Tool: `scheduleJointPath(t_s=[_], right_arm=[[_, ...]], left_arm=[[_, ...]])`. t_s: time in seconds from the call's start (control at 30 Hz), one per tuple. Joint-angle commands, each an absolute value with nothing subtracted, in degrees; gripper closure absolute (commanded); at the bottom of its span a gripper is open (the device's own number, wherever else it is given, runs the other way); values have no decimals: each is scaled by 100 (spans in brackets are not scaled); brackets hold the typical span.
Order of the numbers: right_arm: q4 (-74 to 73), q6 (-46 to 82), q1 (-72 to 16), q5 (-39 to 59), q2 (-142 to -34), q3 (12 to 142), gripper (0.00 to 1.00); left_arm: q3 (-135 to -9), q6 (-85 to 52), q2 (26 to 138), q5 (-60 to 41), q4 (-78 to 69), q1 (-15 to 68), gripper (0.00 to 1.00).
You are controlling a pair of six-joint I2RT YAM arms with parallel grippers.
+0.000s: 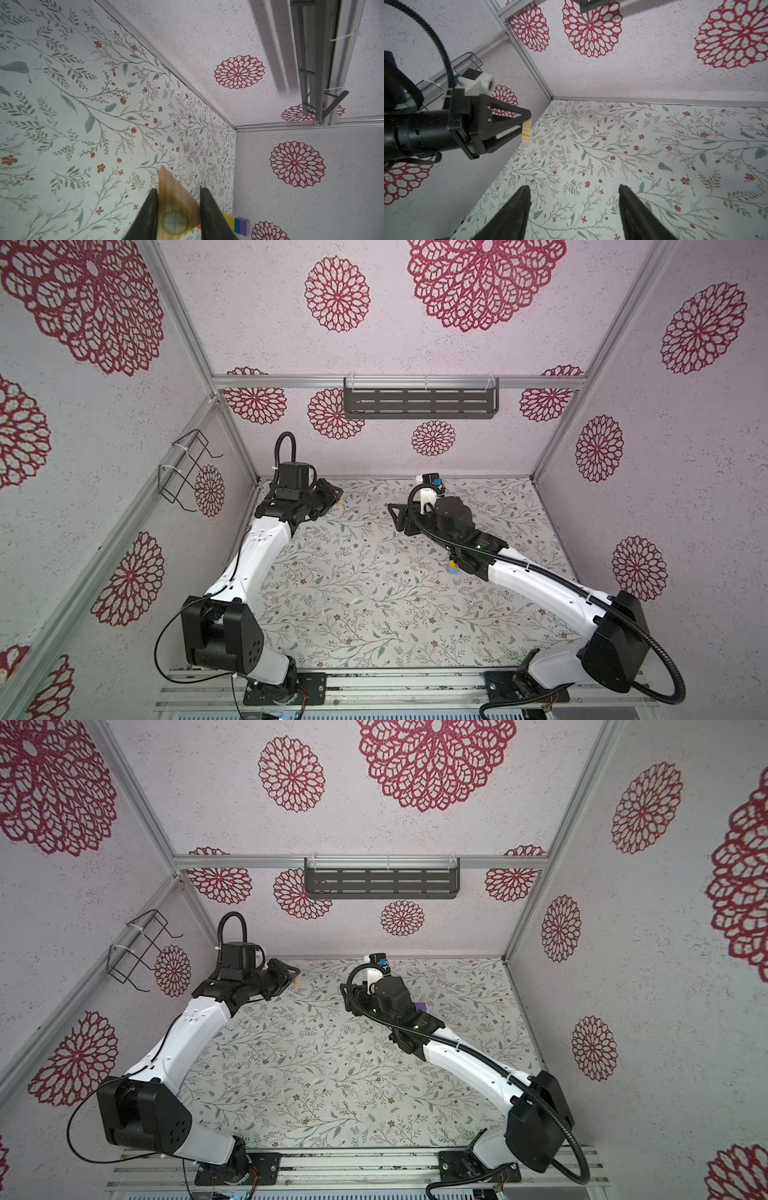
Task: Build the wood block tower
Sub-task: 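Lift the triangle with the left gripper while the right gripper moves toward it, then close the right gripper on the triangle held by the left gripper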
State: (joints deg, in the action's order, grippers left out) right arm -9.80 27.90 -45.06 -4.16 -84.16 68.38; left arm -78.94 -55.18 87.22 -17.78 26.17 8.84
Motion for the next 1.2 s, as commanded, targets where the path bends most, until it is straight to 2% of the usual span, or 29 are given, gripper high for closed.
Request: scheduleJointPath(t_s=[0.0, 0.23, 0.6, 0.7, 0.8, 1.17], right_arm=[[-1925, 2892, -4531, -20, -8715, 7078, 29], [-2210, 2762, -4518, 624, -9574, 7748, 41], [-2758, 3099, -4288, 1660, -10322, 8330, 55], [-3063, 3250, -4228, 1851, -10430, 8323, 55], [-2993, 3174, -4219, 1926, -10567, 8489, 50], [-3177, 3246, -4210, 2145, -10770, 8684, 52]], left_arm=[[-8086, -5869, 8715, -1936, 2119, 879, 73], [-8066, -6050, 8704, -1707, 1935, 1010, 74], [-8283, -6175, 8745, -1670, 1950, 1208, 74], [-8376, -6145, 8768, -1643, 2038, 1264, 74], [-8502, -6074, 8811, -1585, 2190, 1333, 74], [-8517, -6064, 8869, -1530, 2208, 1457, 74]])
